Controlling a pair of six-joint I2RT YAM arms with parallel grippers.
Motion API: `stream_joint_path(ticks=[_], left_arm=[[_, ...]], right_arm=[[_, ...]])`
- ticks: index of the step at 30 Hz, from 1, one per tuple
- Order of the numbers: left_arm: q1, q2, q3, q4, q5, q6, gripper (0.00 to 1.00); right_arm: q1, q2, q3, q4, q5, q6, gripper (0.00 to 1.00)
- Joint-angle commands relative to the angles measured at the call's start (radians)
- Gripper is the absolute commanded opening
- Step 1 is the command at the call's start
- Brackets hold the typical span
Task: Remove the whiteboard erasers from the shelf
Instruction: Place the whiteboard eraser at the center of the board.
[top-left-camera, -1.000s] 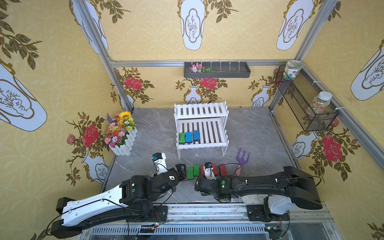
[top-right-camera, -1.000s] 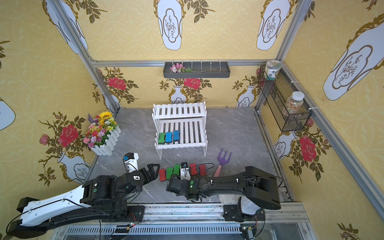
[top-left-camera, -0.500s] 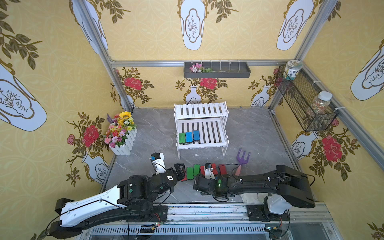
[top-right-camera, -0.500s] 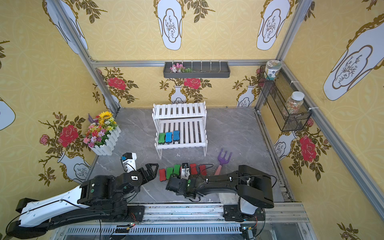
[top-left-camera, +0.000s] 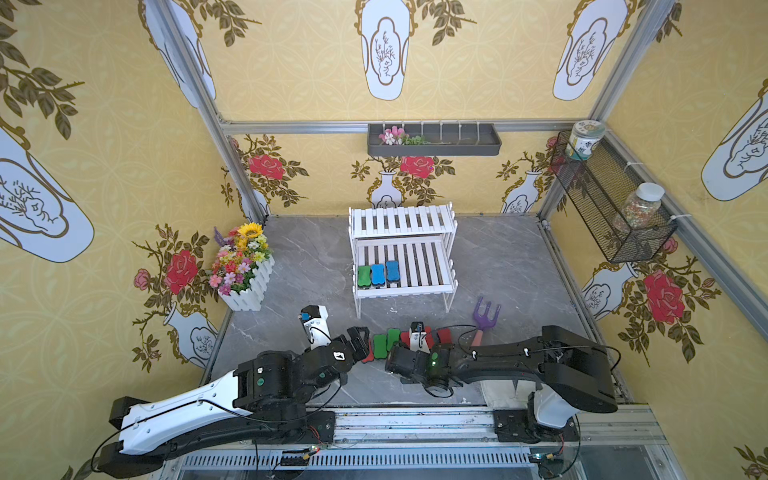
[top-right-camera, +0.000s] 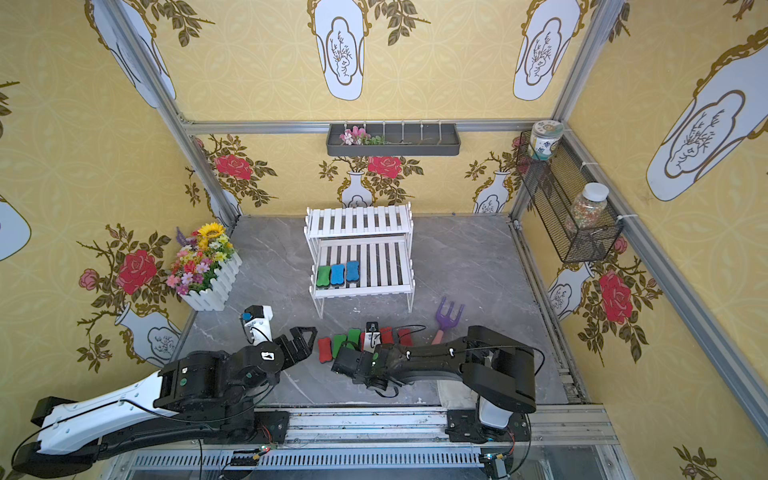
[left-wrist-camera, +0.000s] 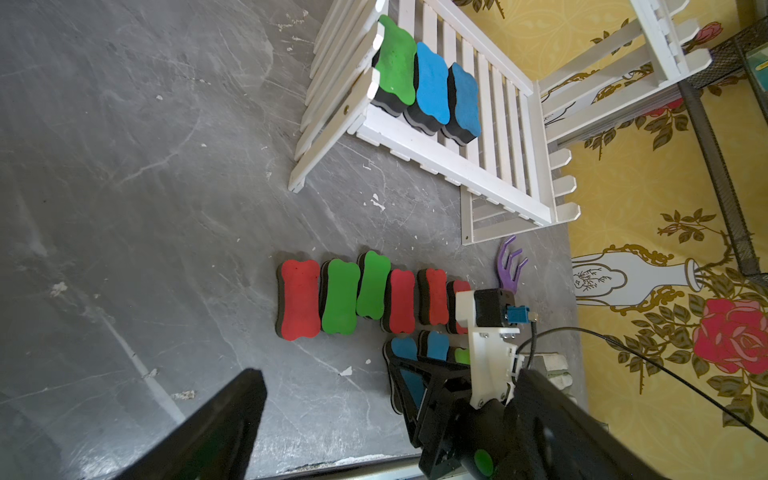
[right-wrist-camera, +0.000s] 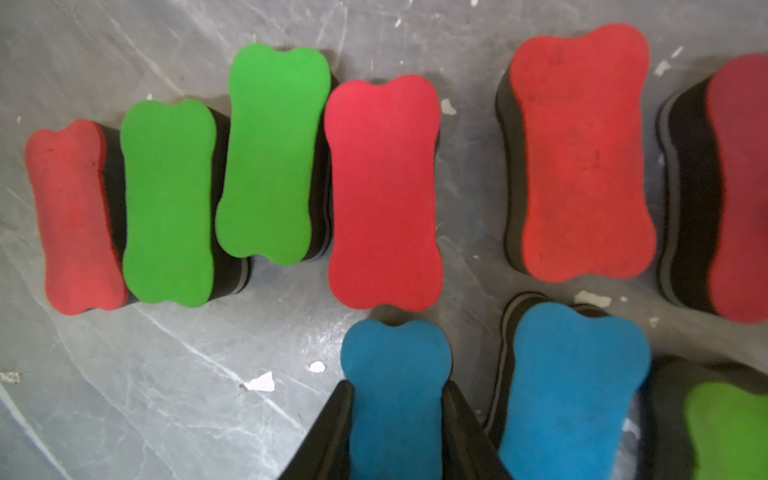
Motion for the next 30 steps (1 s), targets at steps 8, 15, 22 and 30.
stream_joint_path(ticks=[8,15,22,30], left_arm=[[0.0,0.006,-0.003,-0.01,-0.003,0.007,0.99],[0.001,0.022,0.015,0.0,0.001,0.029,1.0],[0.023,0.096,0.038,0.074,0.033,0.127,1.0],[0.272,0.258,0.071,0.311,0.269,0.384,0.99]], right_arm=[[0.001,-0.012,0.003,0.001,0.024,-0.006,0.51],[0.044,-0.114,0.021,-0.071,0.119,-0.017,0.57],[0.078,-0.337,-0.062,-0.06,0.232,-0.055,0.62],[0.078,-0.58,-0.137,-0.161,0.358,-0.067,0.65]])
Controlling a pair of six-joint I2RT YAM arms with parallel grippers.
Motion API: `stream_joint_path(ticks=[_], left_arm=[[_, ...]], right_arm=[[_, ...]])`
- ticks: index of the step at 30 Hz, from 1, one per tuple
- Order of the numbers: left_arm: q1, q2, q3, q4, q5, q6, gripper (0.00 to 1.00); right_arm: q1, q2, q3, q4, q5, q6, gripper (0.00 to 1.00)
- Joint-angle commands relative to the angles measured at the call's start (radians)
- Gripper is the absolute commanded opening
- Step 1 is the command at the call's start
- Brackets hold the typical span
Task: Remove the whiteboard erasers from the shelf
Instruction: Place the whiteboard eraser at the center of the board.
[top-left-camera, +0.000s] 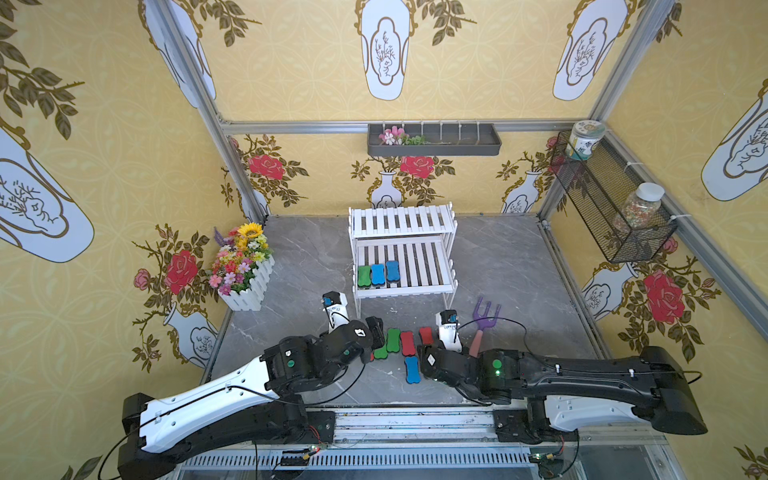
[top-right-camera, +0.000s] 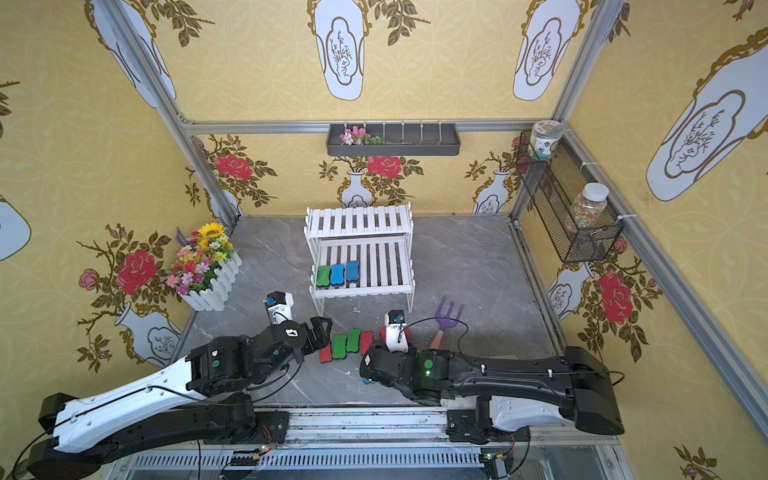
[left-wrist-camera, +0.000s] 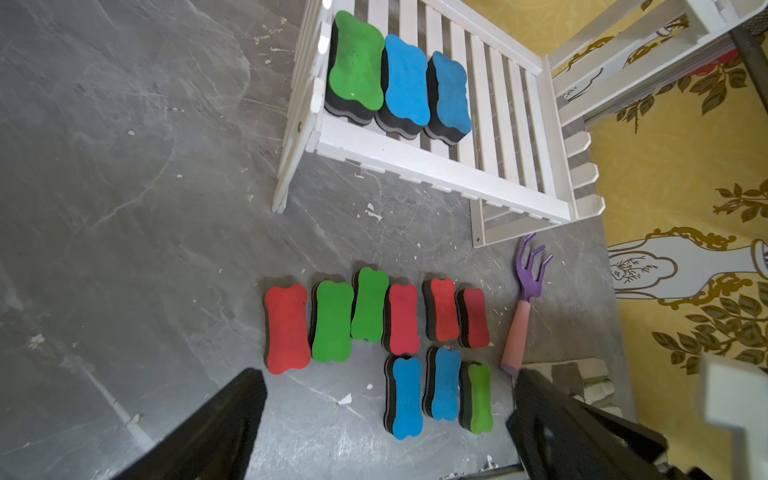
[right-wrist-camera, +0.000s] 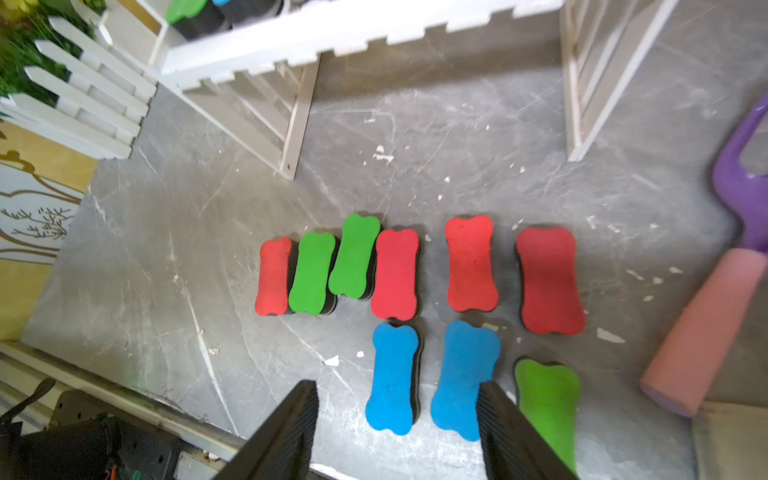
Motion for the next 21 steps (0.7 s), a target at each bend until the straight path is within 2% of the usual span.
stream_joint_path(ticks=[1,3,11,14,21], left_arm=[[0.091,0.06,0.014,0.165,0.157,0.161,0.97],[0.124,0.127,0.047,0.216,0.185,0.213,0.92],[0.174,0.436,0.277,0.24,0.158,0.405,0.8],[0.218,0.512,0.333,0.251,0.192,0.442,0.74],[0.236,0.636,0.413,0.295,0.144,0.536,0.67]], right_arm=[[0.002,-0.059,-0.011,-0.081,0.091,-0.004,0.65],[0.002,-0.103,-0.031,-0.097,0.098,-0.002,0.63],[0.003,-0.203,-0.096,-0.131,0.105,0.028,0.62],[0.004,-0.215,-0.105,-0.141,0.106,0.027,0.61],[0.002,-0.256,-0.136,-0.143,0.109,0.029,0.62]])
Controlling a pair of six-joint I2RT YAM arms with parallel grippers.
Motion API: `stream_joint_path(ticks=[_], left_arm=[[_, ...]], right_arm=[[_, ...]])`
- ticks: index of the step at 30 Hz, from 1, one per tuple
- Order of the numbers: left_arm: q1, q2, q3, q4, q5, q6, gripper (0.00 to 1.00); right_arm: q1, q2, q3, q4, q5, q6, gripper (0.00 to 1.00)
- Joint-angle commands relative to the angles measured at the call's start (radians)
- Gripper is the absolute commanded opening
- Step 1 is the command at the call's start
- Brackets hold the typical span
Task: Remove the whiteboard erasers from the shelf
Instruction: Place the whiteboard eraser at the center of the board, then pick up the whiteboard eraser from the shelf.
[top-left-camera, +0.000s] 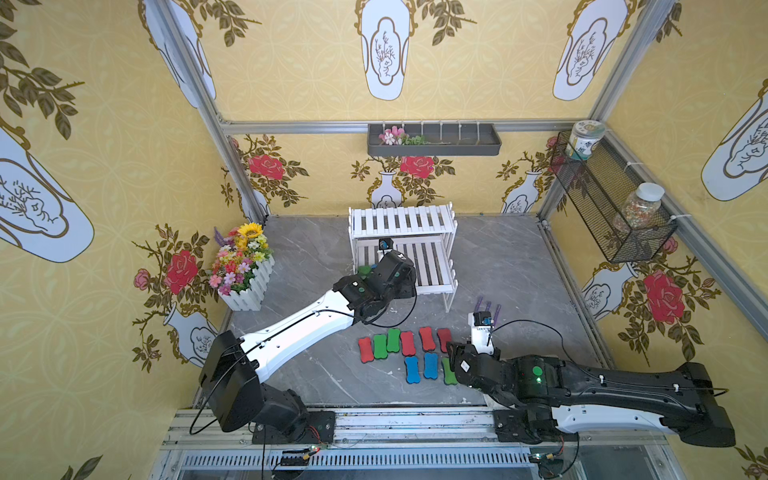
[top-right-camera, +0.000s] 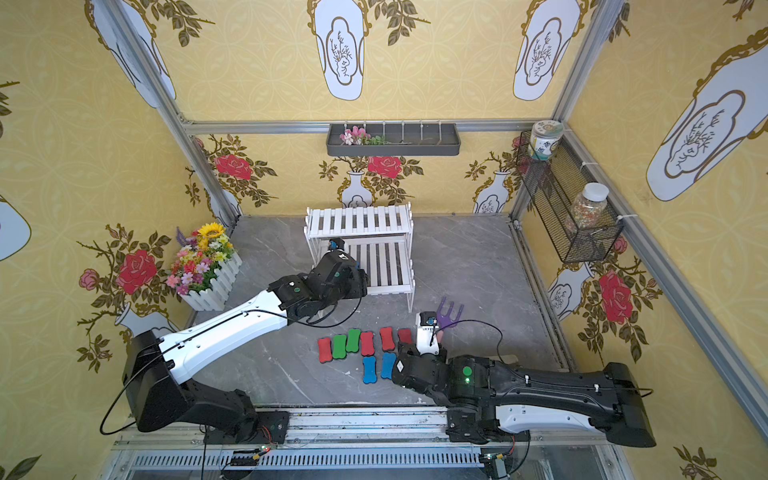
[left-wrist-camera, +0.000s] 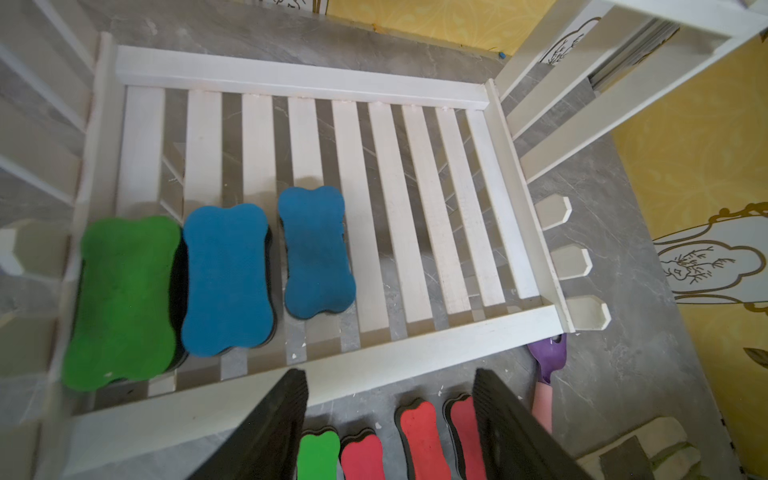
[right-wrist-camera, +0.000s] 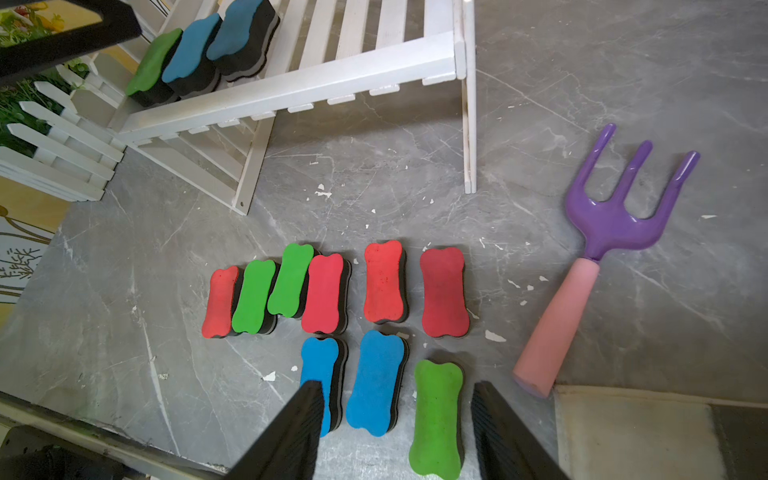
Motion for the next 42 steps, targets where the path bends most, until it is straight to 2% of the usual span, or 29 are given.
stream_joint_path(ticks=[1,15,42], left_arm=[[0.011,0.037,0.022,0.052,-0.025,0.073,0.67],[0.083,0.142,0.061,0.046,-0.037,0.069,0.62],[0.089,0.229,0.11,0.0,-0.122,0.072,0.59]], right_arm=[[0.0,-0.017,-0.015,-0.014,0.021,0.013,0.62],[0.0,-0.042,-0.042,-0.02,0.022,0.029,0.62],[-0.001,-0.08,-0.059,-0.043,0.042,0.038,0.62]])
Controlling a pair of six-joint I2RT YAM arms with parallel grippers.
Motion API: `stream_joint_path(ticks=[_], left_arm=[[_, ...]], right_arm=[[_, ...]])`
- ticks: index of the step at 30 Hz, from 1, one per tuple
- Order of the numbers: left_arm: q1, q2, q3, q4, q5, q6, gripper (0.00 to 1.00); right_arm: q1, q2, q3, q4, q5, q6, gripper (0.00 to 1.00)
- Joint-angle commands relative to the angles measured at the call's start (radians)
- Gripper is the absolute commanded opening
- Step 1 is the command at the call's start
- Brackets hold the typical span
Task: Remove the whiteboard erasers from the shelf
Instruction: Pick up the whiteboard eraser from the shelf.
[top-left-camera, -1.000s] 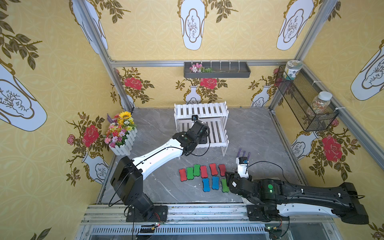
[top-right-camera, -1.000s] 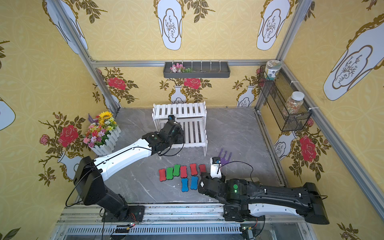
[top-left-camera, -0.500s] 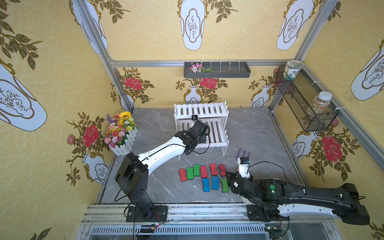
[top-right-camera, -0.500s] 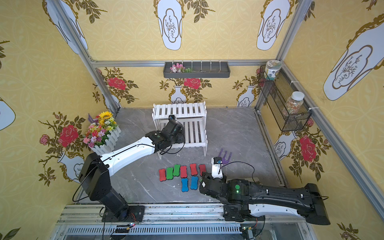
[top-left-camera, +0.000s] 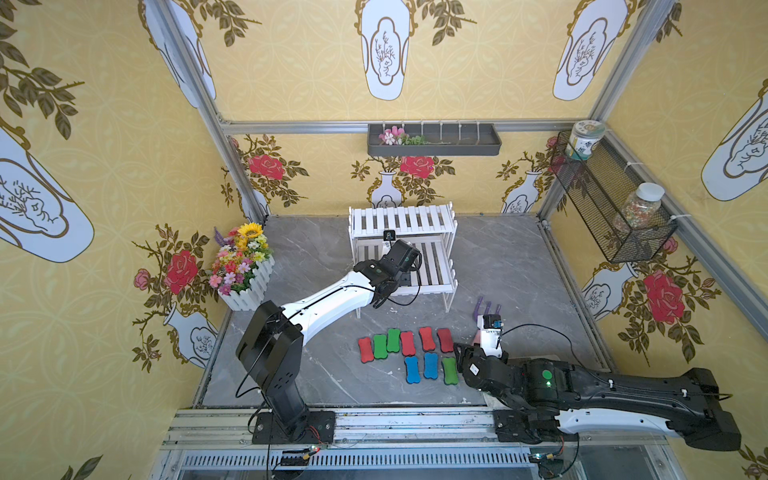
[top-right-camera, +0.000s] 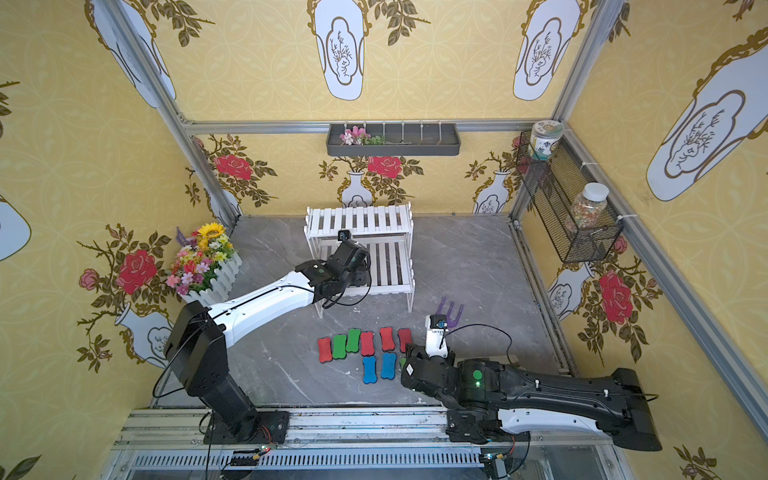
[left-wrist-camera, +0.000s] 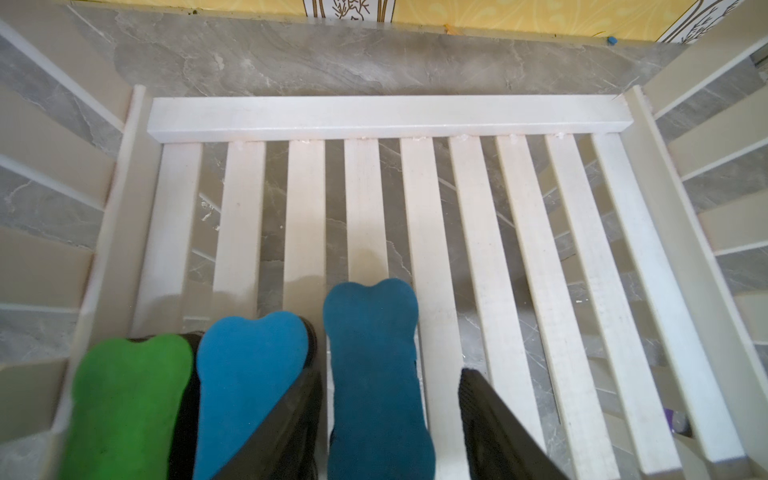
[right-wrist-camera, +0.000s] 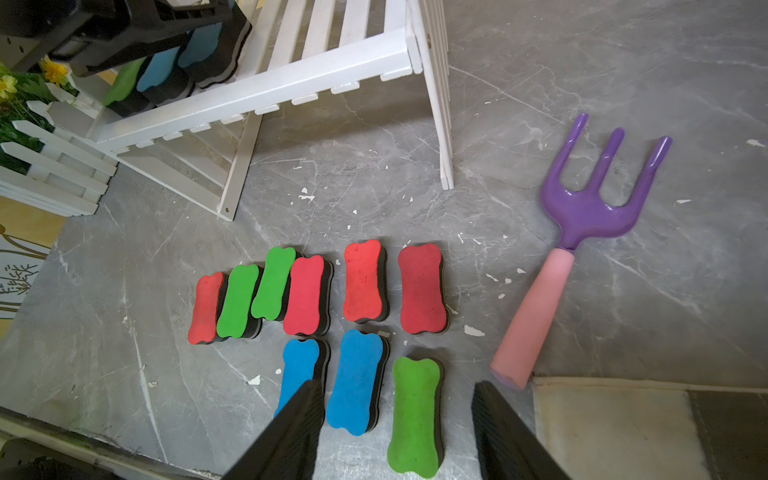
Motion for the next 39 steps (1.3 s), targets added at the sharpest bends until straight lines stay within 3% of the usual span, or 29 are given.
stream_joint_path(ticks=[1,27,33,39], left_arm=[[0.001,0.015,0.004,-0.003,-0.014,0.001,0.58],[-0.01,0.028,0.063,-0.054,-0.007,-0.01,0.42],[-0.047,-0.071,0.071,-0.063,0.004,-0.055,0.41],[-0.166,-0.278,-0.101,-0.085,-0.06,-0.215,0.41]], right_arm=[[0.0,-0.003,-0.004,-0.017,0.026,0.003,0.62],[0.0,-0.02,-0.009,-0.034,0.043,0.029,0.62],[0.0,-0.033,-0.005,-0.051,0.05,0.037,0.62],[0.0,-0.057,-0.005,-0.05,0.062,0.027,0.62]])
